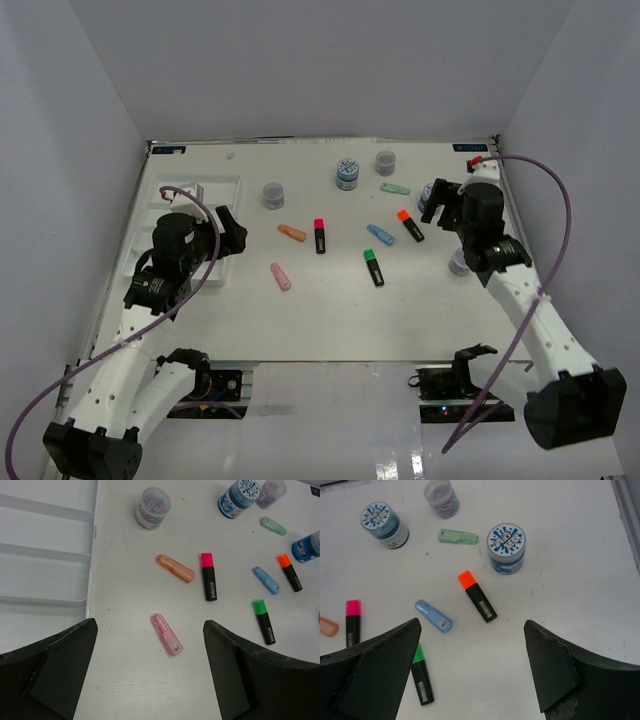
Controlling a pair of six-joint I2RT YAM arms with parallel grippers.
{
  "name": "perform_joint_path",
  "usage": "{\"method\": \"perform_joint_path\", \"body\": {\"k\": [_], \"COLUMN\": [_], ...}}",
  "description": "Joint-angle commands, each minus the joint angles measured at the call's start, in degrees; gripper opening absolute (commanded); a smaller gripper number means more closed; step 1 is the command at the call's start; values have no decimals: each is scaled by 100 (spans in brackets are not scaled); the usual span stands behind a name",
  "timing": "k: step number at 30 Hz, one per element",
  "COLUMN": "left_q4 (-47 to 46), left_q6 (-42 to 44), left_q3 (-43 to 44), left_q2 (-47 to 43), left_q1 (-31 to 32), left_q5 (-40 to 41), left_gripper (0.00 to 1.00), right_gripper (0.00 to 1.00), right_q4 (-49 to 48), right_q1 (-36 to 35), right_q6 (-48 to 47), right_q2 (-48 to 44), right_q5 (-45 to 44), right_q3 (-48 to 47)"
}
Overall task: Sort the stationery into containers
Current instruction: Pick up the stationery from the center of the board.
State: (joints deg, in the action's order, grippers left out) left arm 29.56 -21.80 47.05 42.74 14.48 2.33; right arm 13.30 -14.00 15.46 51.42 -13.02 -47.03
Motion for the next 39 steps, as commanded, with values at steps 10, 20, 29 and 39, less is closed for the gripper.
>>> {"method": "perform_joint_path", "body": {"k": [10, 20, 29, 39], "left_q4": [-865, -899, -891, -917], "left_q6": [352, 326, 317, 291], "left_q3": [-556, -618, -635, -662], "left_q2": [217, 252, 357, 384], "left_q1": [-59, -42, -15, -15], "left_q5": [303, -153, -224, -224], "left_gripper": [98, 98, 98, 98], "right_gripper": [90, 90, 90, 64], "right_q4": [-557, -565, -574, -644], "right_q1": [195, 521, 749, 802], "right_q6": [-1124, -1142, -1054, -1353], "right_q2": [4135, 5606, 6073, 5959], "right_q5": [-1009, -546, -44, 115], "right_q3": [-2669, -3533, -3551, -3384]}}
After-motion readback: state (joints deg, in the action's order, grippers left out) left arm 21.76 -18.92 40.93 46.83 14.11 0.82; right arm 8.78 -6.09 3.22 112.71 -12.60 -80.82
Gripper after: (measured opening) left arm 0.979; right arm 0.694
